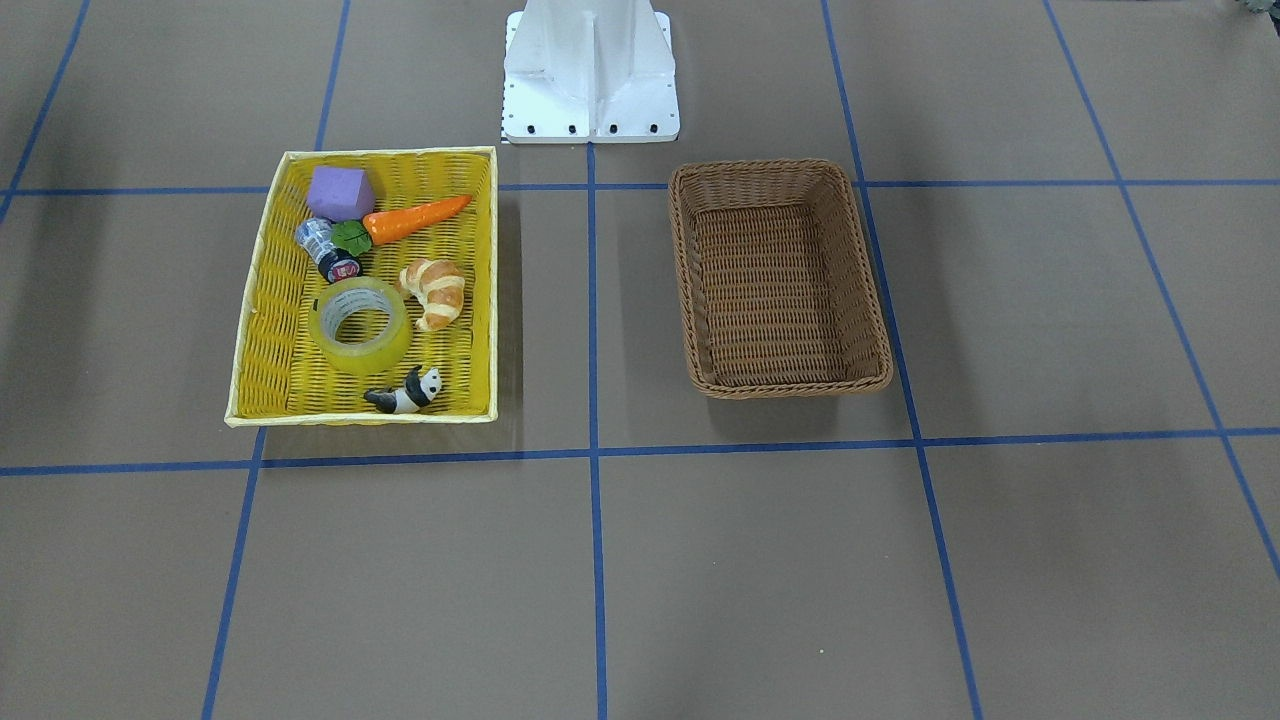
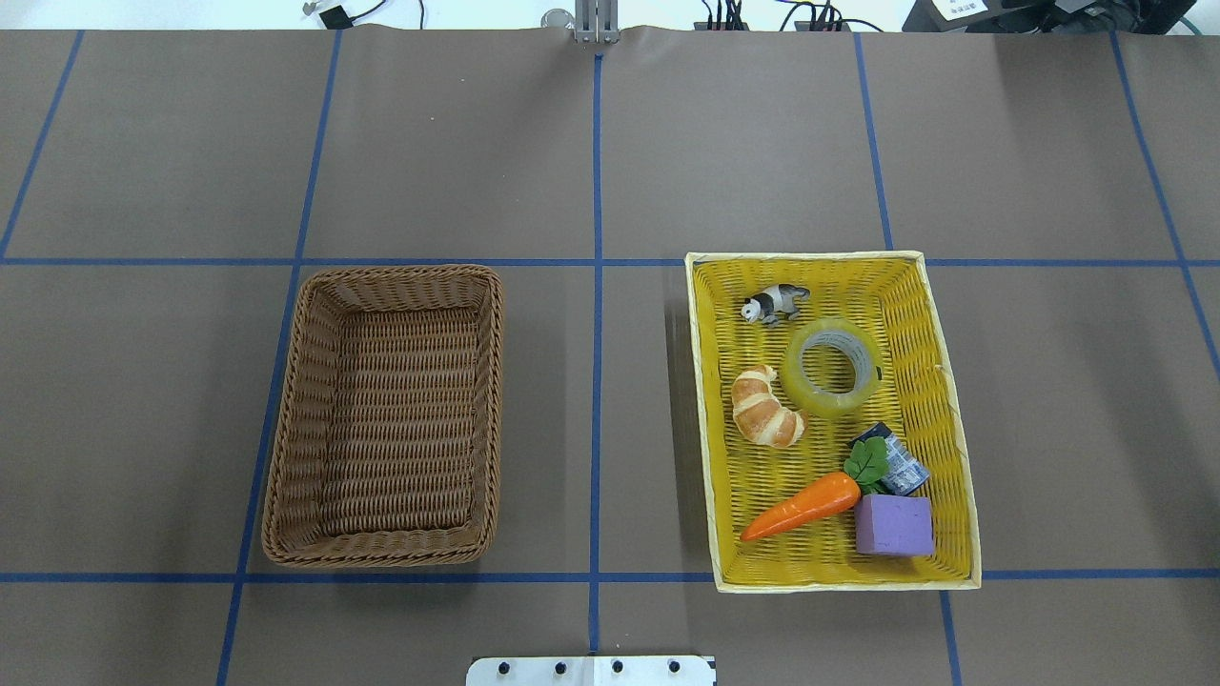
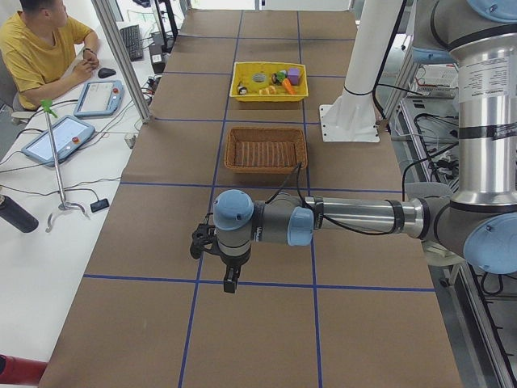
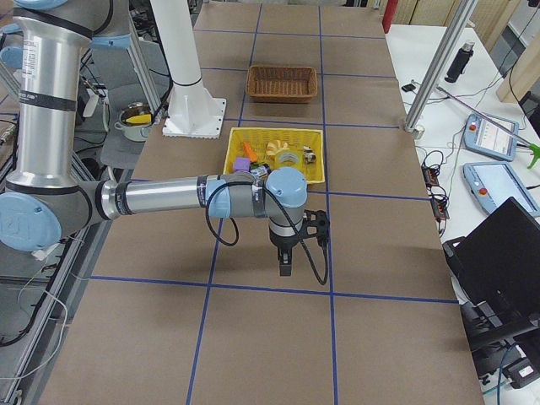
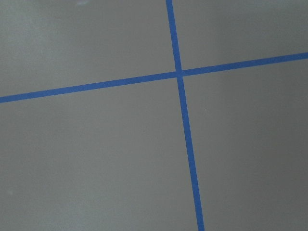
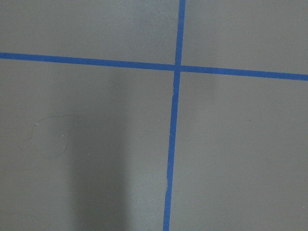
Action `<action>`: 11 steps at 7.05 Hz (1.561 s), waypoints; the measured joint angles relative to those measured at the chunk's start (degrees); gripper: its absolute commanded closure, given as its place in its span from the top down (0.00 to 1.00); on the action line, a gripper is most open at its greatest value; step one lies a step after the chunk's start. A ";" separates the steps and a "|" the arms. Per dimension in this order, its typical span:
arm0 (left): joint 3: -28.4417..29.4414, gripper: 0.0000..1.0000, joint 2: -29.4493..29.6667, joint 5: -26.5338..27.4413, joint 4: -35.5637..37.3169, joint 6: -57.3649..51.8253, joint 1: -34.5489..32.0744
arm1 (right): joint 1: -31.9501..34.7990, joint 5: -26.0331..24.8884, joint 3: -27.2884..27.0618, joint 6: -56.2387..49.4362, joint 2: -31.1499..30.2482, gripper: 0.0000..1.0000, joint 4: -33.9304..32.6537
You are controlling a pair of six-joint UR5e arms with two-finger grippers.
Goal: Move tape to another basket
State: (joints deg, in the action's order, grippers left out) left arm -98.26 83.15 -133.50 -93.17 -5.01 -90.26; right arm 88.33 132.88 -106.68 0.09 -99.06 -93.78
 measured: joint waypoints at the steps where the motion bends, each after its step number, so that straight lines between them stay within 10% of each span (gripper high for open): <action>1: -0.15 0.99 0.00 0.10 0.00 0.00 0.00 | 0.00 0.11 -0.35 -0.02 0.03 1.00 0.00; 6: -0.86 0.99 -0.16 -1.38 -0.21 0.44 0.08 | -0.14 0.61 -1.82 0.07 0.60 1.00 1.61; 11: -2.91 0.99 5.06 -4.75 -5.09 1.04 0.01 | -0.12 4.26 1.47 0.38 0.87 1.00 23.88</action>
State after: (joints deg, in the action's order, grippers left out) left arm -101.18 88.21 -138.25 -98.26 -3.97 -90.25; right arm 88.21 137.14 -105.21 0.47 -98.19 -69.90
